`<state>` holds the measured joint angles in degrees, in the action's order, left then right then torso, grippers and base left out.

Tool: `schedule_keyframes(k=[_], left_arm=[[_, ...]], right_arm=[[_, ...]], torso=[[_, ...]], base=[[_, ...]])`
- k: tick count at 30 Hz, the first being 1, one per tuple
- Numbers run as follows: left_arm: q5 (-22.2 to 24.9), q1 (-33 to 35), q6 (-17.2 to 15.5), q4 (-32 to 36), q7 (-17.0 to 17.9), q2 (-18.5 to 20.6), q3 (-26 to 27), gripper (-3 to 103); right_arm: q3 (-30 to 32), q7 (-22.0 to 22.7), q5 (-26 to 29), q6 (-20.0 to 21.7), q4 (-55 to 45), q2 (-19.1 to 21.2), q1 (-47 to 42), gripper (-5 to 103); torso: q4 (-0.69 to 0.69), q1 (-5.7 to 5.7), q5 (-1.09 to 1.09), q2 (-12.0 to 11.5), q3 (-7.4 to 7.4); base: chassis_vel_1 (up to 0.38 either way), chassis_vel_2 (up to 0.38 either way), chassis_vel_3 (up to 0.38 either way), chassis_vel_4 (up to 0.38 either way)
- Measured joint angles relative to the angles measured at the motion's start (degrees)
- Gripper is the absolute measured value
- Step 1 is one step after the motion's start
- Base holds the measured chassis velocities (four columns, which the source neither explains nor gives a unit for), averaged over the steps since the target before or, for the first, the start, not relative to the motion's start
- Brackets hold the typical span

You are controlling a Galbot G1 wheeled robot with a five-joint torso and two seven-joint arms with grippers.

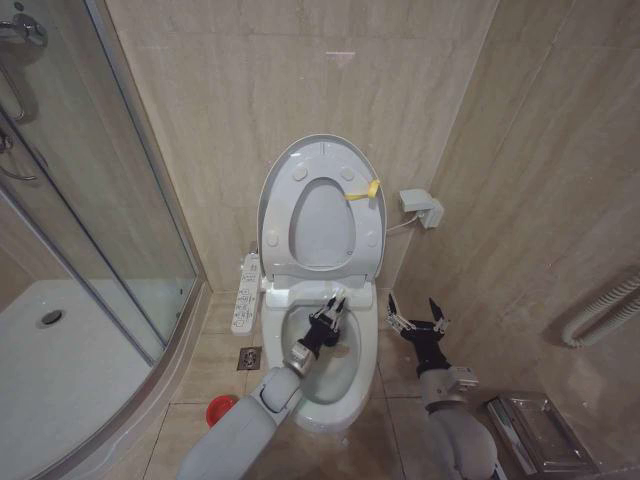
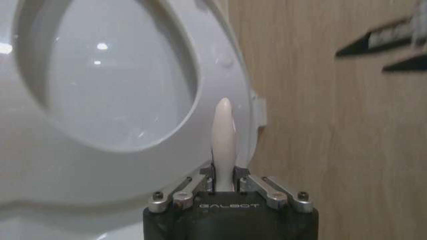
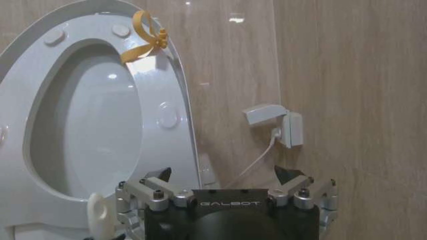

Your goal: Open the toilet lid, clean the toilet bowl with a toilet brush, close the toilet lid, and flush.

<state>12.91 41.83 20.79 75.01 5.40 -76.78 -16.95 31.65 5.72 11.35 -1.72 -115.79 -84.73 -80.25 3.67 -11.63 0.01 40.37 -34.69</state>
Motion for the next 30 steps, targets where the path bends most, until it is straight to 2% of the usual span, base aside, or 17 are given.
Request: schedule_keyframes(k=[8, 17, 20, 30], left_arm=[[1.4, -0.8, 0.0, -0.6, -0.2, -1.8, -1.9, 18], [1.3, -2.8, 4.0, -9.8, -1.6, -1.6, -2.0, 18], [1.3, -3.1, 4.1, -10.5, -1.6, -1.7, -2.0, 18], [1.4, -3.0, 1.9, -4.7, -1.2, -4.0, -3.2, 18]], right_arm=[[0.0, 0.0, 0.0, 0.0, 0.0, 0.0, 0.0, 100], [0.0, 0.0, 0.0, 0.0, 0.0, 0.0, 0.0, 100], [0.0, 0.0, 0.0, 0.0, 0.0, 0.0, 0.0, 100], [0.0, 0.0, 0.0, 0.0, 0.0, 0.0, 0.0, 100]], torso=[[0.01, 0.00, -0.01, 0.0, 0.00], [-0.02, 0.00, -0.01, 0.0, 0.00], [-0.03, 0.00, 0.00, 0.0, -0.01], [0.01, 0.00, 0.00, 0.0, 0.00]], base=[[0.000, 0.000, 0.000, 0.000], [0.000, 0.000, 0.000, 0.000], [0.000, 0.000, 0.000, 0.000], [0.000, 0.000, 0.000, 0.000]])
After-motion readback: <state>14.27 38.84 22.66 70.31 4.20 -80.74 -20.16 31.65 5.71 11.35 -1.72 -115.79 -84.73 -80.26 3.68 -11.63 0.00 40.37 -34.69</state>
